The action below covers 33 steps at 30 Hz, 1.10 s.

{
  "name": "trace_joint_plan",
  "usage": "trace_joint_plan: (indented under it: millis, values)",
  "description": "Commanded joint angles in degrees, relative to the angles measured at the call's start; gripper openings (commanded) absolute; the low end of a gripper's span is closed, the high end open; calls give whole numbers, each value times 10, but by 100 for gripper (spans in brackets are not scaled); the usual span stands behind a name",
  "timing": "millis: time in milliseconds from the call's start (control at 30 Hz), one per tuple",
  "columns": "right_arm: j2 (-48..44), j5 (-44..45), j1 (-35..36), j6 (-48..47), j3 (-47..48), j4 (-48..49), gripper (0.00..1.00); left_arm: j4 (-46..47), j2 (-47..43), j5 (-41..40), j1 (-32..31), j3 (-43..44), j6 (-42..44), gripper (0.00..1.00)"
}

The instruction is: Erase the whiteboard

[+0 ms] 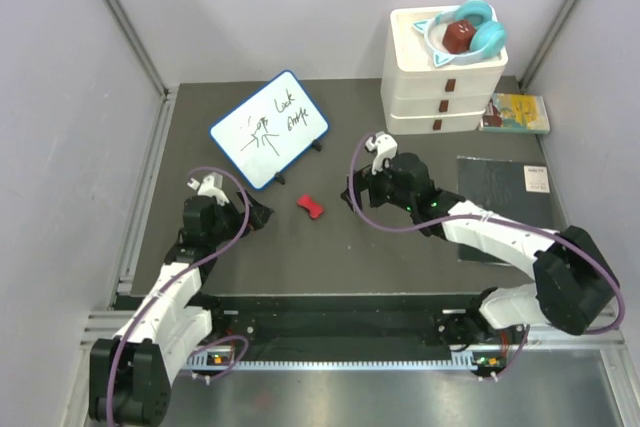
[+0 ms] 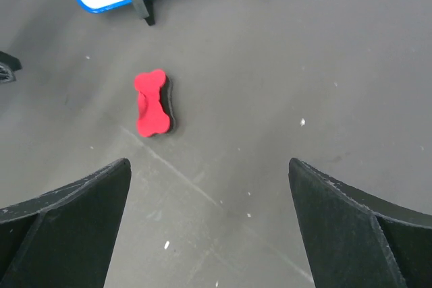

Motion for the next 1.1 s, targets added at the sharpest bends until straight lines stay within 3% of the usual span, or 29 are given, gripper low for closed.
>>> trace_joint_plan:
  millis: [0, 133, 267, 467, 833, 1067]
  values:
    - [31, -30, 11, -18, 57, -10, 99, 35, 1, 4, 2, -2, -4, 99]
    - [77, -25, 30, -55, 102, -51, 99, 37, 0, 19, 2, -1, 1, 99]
    - [140, -25, 55, -102, 180, -151, 99, 6, -8, -1, 3, 6, -9, 99]
    - [213, 36, 110, -149, 234, -183, 98, -27, -6, 19, 25, 14, -31, 99]
    - [302, 28, 123, -160, 324, -204, 77, -35, 44, 150, 137, 33, -18, 99]
    - [355, 1, 122, -140, 384, -218, 66, -38, 68, 175, 155, 34, -15, 99]
